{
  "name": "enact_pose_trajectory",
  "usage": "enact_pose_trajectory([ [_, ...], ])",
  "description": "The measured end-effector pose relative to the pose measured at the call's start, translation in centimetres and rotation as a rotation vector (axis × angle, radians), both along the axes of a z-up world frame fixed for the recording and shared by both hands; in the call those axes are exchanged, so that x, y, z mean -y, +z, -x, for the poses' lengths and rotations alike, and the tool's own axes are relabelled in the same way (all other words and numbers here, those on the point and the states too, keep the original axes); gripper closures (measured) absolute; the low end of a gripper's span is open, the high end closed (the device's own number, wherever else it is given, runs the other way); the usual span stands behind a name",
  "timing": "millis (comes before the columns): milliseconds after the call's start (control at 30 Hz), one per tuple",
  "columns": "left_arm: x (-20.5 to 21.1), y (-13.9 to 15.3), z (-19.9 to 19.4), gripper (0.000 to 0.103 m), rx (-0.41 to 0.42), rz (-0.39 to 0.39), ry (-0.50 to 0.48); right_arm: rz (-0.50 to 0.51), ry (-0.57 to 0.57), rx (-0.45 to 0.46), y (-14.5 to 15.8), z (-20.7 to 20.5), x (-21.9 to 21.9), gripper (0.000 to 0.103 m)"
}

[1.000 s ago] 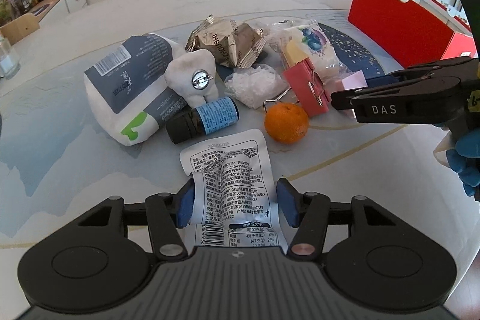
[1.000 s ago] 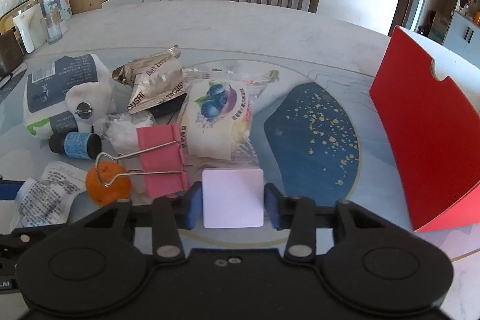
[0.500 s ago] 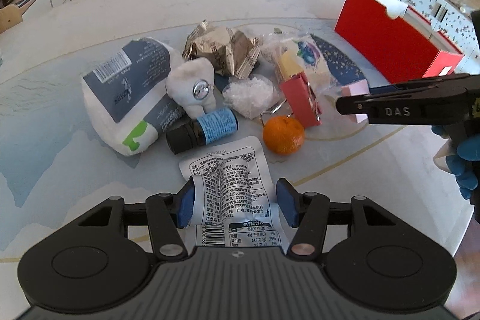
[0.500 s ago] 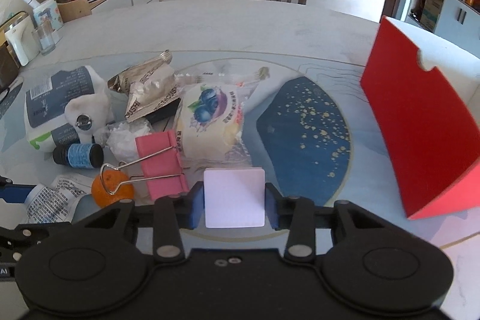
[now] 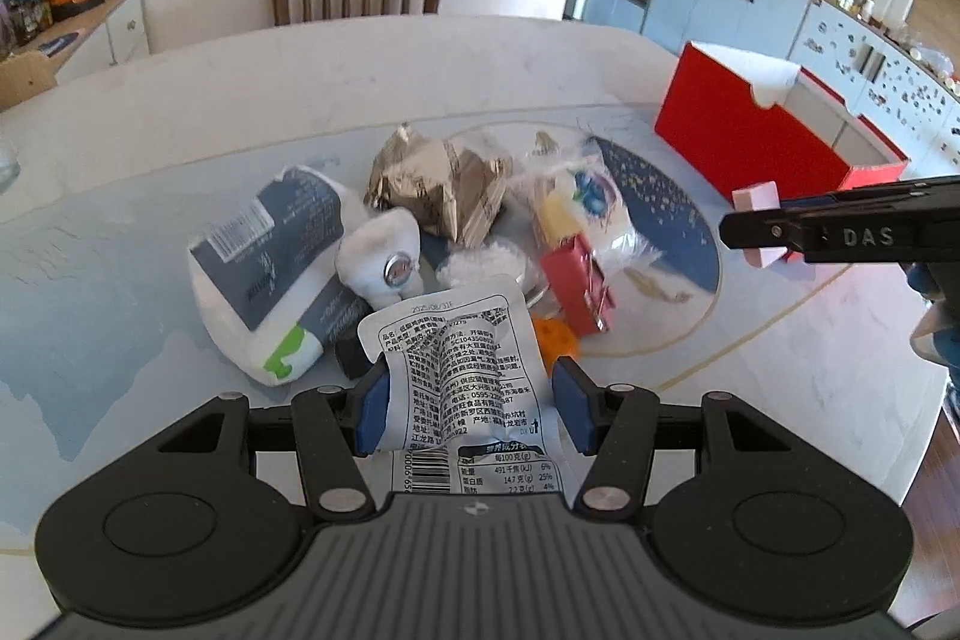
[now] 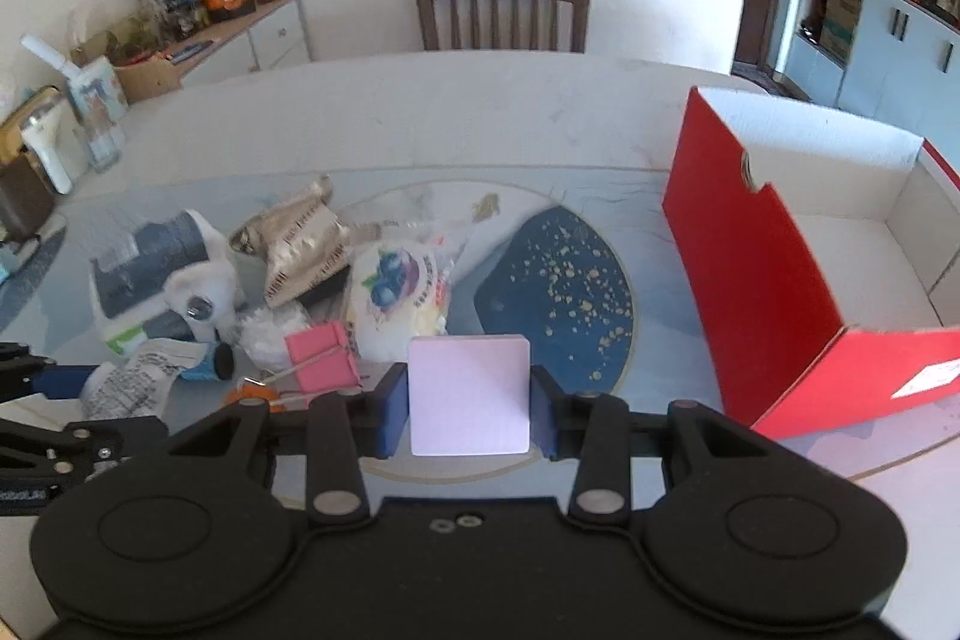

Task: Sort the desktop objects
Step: 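Carry the pink pad and the snack packet with both tools into the red box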

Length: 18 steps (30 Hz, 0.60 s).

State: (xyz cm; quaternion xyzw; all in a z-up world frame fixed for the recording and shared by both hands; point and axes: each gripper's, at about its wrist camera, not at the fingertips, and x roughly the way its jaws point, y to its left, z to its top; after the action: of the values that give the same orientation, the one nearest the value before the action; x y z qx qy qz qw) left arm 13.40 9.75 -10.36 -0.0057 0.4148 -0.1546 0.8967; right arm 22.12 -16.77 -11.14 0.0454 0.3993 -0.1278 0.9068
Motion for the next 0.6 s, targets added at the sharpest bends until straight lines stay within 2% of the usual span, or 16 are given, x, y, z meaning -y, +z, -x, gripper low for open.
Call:
enact_pose_trajectory([
  [400,4.1,4.4,-0.6,0.048,0.087,-0.024,0.091,-0.042,0.108,0.052,4.4,1.2,3.5,0.063],
  [600,7.6,7.0,-1.4,0.048,0.148,-0.017,0.075,-0.056,0.122,0.101,6.7,2.1,6.7,0.063],
])
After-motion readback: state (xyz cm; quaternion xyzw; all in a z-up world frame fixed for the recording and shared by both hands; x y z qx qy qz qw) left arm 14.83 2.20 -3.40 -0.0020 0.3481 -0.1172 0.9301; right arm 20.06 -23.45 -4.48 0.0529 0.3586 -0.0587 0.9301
